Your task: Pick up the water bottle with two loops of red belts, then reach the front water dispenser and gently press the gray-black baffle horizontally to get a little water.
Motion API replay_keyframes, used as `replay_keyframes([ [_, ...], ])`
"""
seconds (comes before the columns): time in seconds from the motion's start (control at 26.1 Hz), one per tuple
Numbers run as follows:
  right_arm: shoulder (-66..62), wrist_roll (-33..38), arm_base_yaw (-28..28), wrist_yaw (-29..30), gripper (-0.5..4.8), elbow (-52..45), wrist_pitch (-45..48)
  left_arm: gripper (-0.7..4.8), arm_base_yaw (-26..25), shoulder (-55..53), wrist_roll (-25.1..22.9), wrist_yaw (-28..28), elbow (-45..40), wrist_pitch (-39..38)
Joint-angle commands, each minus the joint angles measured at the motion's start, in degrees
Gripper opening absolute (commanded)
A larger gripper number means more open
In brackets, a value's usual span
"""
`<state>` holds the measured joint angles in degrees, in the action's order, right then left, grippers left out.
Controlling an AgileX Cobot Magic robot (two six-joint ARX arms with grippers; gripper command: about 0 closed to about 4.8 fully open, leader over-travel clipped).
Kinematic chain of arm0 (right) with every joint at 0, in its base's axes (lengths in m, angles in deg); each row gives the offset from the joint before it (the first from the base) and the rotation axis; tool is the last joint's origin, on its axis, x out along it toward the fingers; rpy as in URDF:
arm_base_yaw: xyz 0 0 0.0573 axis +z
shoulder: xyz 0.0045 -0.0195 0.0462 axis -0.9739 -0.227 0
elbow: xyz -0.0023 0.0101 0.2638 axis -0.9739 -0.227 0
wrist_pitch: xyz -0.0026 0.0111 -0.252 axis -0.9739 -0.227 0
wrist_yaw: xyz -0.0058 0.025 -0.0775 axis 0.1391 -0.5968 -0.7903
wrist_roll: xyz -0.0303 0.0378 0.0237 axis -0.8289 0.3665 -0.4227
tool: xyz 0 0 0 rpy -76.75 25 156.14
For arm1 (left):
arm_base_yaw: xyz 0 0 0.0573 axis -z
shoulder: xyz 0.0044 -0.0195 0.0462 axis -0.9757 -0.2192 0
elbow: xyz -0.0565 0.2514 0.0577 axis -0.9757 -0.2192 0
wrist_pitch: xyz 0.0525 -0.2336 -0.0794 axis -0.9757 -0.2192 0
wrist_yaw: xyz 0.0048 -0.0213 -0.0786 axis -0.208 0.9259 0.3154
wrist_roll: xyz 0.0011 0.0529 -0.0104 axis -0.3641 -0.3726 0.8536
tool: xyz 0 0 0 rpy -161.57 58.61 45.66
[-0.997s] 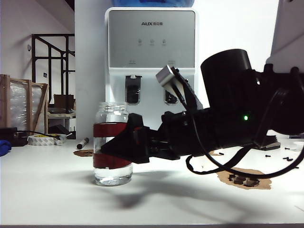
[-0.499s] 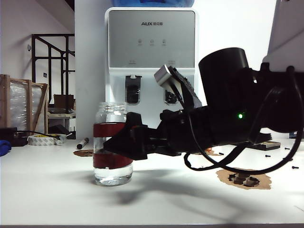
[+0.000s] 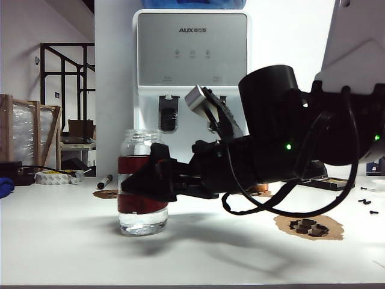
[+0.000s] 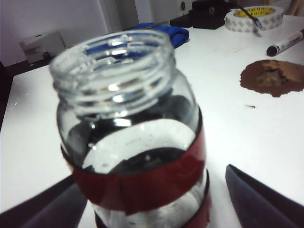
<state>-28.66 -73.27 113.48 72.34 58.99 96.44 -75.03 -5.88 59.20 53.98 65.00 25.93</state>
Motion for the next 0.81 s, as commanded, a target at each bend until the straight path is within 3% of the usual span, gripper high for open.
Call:
replay_keyframes([
  [0.04, 0.04, -0.09, 0.15, -0.46, 4.79, 0.35, -0.55, -0.05, 0.0, -0.13, 0.0, -0.04, 0.28, 0.68],
  [0.12, 0.04, -0.11, 0.15, -0.13, 4.65, 0.35, -0.55, -0.05, 0.0, -0.13, 0.02, -0.02, 0.28, 0.68],
  [0.19, 0.04, -0.13, 0.15, 0.52, 3.54, 0.35, -0.52, -0.05, 0.0, -0.13, 0.02, 0.0, 0.28, 0.66],
  [0.35, 0.04, -0.13, 0.15, 1.07, 2.99, 0.35, -0.5, -0.05, 0.02, -0.13, 0.02, 0.63, 0.28, 0.61],
  [0.38, 0.04, -0.13, 0.15, 1.31, 2.12, 0.35, -0.52, -0.05, 0.02, -0.13, 0.02, 0.96, 0.28, 0.44],
  [0.54, 0.04, -0.13, 0.15, 1.49, 1.77, 0.35, -0.5, -0.05, 0.04, -0.13, 0.02, 3.23, 0.28, 0.13],
  [0.69, 0.07, -0.09, 0.15, 1.51, 0.62, 0.33, 0.04, -0.05, 0.04, -0.13, 0.02, 3.21, 0.28, 0.04],
  [0.81, 0.09, -0.09, 0.15, 1.46, 0.48, 0.33, 1.27, -0.05, 0.04, -0.13, 0.02, 3.21, 0.28, 0.04],
])
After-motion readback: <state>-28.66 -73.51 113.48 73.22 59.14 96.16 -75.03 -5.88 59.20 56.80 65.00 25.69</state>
